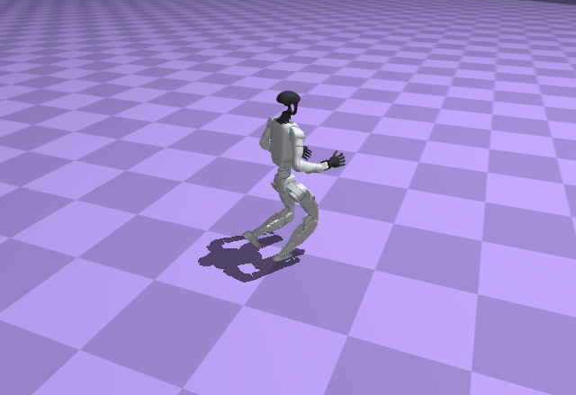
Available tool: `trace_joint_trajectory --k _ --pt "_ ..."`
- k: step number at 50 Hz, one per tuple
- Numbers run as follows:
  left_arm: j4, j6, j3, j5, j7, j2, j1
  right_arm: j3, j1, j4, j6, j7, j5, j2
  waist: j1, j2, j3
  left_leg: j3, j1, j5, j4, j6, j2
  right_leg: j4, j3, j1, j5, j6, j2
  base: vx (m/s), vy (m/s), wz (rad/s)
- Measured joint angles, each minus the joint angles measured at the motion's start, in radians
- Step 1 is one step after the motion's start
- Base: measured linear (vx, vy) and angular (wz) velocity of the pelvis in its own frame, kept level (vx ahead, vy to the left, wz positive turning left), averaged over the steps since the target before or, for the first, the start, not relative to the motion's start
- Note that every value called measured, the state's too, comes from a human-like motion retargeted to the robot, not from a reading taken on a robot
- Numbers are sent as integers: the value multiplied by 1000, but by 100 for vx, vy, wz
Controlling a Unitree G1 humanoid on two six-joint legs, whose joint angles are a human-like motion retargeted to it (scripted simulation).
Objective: Run
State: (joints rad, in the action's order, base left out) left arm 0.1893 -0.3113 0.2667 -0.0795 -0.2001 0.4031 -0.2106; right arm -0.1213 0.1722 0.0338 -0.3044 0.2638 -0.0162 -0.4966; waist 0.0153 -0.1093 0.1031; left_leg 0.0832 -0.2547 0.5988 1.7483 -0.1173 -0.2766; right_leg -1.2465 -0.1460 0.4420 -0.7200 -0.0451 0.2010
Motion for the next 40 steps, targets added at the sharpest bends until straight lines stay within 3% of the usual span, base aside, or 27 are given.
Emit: trace_joint_trajectory --k 3,5,10,12,17,20,22,25,28,30,33,38,40 --pt "29 14 -21 7 9 -4 -105 25 -130 59 9 62 51 -30 -54 44 -63 5 -235 80 33 -66 33 27 32 7 -53 0 -28 0 -1 6" --pt "9 9 -42 -14 30 7 -186 30 -178 95 4 85 54 -36 -78 79 -99 33 -338 115 -69 -76 85 73 59 -25 -22 34 -55 6 6 4" --pt "-59 -6 -62 -81 63 15 -286 -12 -124 87 -25 38 21 -18 -50 169 -187 117 -404 94 -554 2 311 86 92 -75 202 187 -194 7 9 39" --pt "-79 -11 -52 -89 41 5 -261 -41 -65 30 -23 8 27 -4 -6 192 -199 127 -381 83 -624 -1 389 -9 96 -71 256 216 -255 -1 7 68" --pt "-131 -27 -22 -17 -82 -3 -28 -110 95 -221 31 -40 89 65 106 228 -164 106 -327 234 -519 -123 518 -404 114 8 280 223 -386 -6 5 49" --pt "-139 -16 -16 47 -180 3 197 -134 173 -372 44 -63 108 93 183 246 -148 92 -271 273 -534 -143 573 -556 156 141 215 185 -458 -3 2 26" --pt "-155 -17 -26 60 -215 8 298 -133 229 -395 31 -82 81 75 215 207 -153 73 -200 245 -593 -101 554 -520 156 227 173 156 -444 5 3 -32" --pt "-185 -49 -36 56 -226 17 366 -110 299 -358 4 -92 18 39 229 109 -167 49 -100 160 -655 5 447 -317 104 300 152 138 -350 11 -1 -67" --pt "-201 -95 -11 49 -187 17 337 -69 331 -287 -13 -94 -35 28 206 41 -199 41 -86 -4 -622 101 334 -62 67 313 202 169 -233 6 -7 -57" --pt "-202 -107 12 39 -143 18 288 -47 318 -230 -21 -82 -59 31 169 10 -212 36 -99 -77 -525 125 255 49 46 288 243 183 -155 -2 -7 -53" --pt "-161 -83 39 17 -87 6 176 -26 228 -135 -38 -37 -62 32 106 8 -204 41 -130 -85 -281 84 151 30 23 232 206 142 -94 -7 -7 -32" --pt "-23 6 28 5 -28 -7 -19 40 -83 24 -26 85 20 -23 -12 32 -130 4 -270 41 108 -56 14 -22 49 101 -73 -2 -11 -3 -6 -3" --pt "11 25 -4 2 -9 -12 -97 60 -227 72 -8 142 59 -50 -51 43 -104 -7 -352 83 126 -94 13 15 66 34 -104 -18 -1 0 0 0"
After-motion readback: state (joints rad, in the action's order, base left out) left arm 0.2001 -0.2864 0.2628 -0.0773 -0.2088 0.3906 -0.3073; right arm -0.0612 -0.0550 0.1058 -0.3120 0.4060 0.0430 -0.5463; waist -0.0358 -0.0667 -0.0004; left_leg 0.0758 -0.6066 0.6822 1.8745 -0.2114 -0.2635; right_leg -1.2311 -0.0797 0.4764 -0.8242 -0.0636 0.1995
